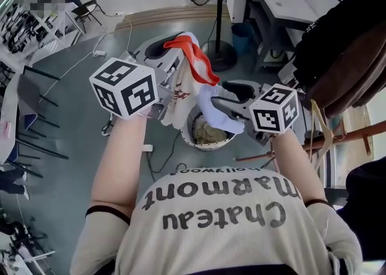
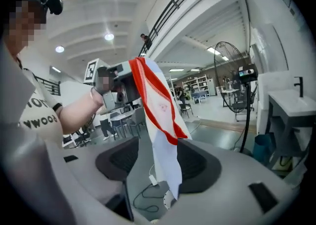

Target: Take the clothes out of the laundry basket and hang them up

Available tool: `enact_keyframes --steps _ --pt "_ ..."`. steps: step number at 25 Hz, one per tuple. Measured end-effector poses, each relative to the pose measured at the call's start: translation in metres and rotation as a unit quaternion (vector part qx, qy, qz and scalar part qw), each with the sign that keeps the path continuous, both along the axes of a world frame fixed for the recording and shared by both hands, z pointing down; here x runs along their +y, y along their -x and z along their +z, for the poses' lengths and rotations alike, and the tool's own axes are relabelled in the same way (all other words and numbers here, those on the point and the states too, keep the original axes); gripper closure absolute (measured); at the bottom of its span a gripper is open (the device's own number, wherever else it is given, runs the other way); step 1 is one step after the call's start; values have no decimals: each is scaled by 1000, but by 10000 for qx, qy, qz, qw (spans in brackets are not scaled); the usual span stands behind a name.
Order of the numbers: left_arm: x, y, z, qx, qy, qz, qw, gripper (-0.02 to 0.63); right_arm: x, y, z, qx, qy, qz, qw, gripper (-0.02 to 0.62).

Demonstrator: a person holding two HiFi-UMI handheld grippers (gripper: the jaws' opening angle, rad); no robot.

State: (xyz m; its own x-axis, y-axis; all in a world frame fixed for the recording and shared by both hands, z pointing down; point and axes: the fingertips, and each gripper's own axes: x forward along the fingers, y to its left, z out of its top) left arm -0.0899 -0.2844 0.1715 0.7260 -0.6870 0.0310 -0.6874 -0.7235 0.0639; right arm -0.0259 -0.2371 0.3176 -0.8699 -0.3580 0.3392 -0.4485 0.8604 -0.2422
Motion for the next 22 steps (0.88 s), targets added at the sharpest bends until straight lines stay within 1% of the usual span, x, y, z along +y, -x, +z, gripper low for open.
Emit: enact_keyframes --steps 2,5,7,8,9,10,11,13,15,18,20,22 --pt "17 -7 -14 -1 -110 35 9999 592 0 10 -2 100 -200 161 9996 334" --pt "45 -21 -32 -32 -273 91 9996 592 -1 3 1 276 -390 425 9979 334" --pt "62 -30 -41 -15 -333 67 9994 592 2 -10 -2 136 -350 477 9982 334" --pt "70 -34 -43 11 -339 40 9994 592 8 -17 -6 8 -313 417 9986 334" --pt "79 -38 -43 36 -340 -3 9994 592 17 -25 -10 -112 -299 319 9990 366" --pt "87 -41 -43 39 -351 -73 9993 592 29 -34 -14 -194 -322 223 9990 483" --pt "94 -44 -42 14 -376 -173 9991 592 41 -43 -19 -227 -370 148 9989 532" --pt "109 -47 -40 -20 -426 -425 9982 592 68 -64 -29 -221 -475 60 9986 541" --pt "126 -48 -39 98 -431 -703 9966 592 94 -90 -41 -208 -620 89 9978 541" --pt "158 -53 -33 339 -385 -1135 9922 592 131 -138 -64 -226 -928 350 9948 541" --pt "185 -57 -26 511 -336 -1356 9889 592 157 -167 -86 -410 -1082 585 9916 543" --pt "212 -63 -20 665 -299 -1430 9870 592 181 -188 -113 -662 -1200 829 9871 545"
